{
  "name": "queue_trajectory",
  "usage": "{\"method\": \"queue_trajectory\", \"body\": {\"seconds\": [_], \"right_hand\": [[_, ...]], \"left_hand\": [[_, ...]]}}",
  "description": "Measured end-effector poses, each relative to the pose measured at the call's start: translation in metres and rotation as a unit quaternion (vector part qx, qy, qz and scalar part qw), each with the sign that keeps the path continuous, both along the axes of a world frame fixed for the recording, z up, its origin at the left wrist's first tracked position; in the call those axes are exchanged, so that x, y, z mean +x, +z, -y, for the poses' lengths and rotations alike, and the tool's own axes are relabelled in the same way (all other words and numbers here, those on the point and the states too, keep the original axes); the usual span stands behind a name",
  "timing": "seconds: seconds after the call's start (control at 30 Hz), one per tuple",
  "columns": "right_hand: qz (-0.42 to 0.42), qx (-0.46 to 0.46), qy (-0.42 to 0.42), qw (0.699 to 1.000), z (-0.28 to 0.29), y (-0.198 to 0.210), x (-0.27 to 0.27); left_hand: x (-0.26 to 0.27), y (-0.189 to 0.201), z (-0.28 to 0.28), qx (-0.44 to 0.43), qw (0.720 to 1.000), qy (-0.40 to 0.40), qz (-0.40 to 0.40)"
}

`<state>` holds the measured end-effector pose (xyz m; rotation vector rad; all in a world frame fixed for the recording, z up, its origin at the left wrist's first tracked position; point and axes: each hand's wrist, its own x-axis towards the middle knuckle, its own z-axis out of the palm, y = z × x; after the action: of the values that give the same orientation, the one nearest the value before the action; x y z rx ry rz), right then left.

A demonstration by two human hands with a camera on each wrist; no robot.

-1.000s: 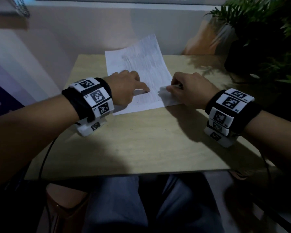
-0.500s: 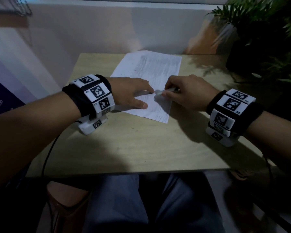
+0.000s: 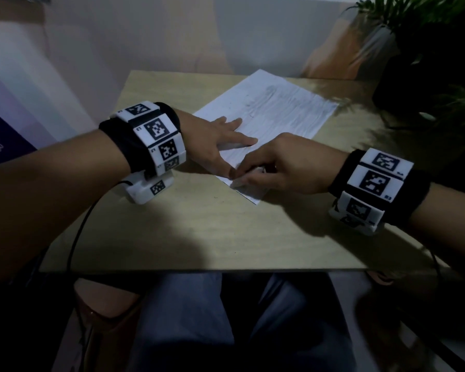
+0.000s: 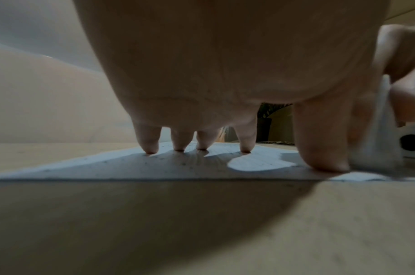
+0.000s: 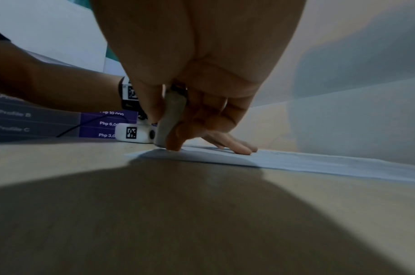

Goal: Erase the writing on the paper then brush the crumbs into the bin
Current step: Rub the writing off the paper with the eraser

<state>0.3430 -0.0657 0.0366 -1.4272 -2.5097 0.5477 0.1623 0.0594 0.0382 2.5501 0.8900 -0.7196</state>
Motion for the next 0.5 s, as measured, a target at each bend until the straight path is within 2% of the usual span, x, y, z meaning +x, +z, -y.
{"method": "queue_trajectory", "body": {"seconds": [0.1, 0.23, 0.37, 0.5], "right_hand": [[0.009, -0.009, 0.003, 1.000, 0.002, 0.002, 0.002], [-0.034, -0.088, -0.017, 0.995, 0.005, 0.005, 0.008], [-0.027, -0.008, 0.004, 1.000, 0.003, 0.002, 0.000], [0.014, 0.005, 0.028, 1.000, 0.008, 0.003, -0.003]], "left_hand": [[0.000, 0.003, 0.005, 0.014, 1.000, 0.004, -0.008], [0.000, 0.005, 0.008, 0.013, 1.000, 0.005, -0.008], [-0.001, 0.007, 0.008, -0.003, 1.000, 0.007, 0.001], [0.000, 0.007, 0.009, -0.005, 1.000, 0.011, -0.006]]}}
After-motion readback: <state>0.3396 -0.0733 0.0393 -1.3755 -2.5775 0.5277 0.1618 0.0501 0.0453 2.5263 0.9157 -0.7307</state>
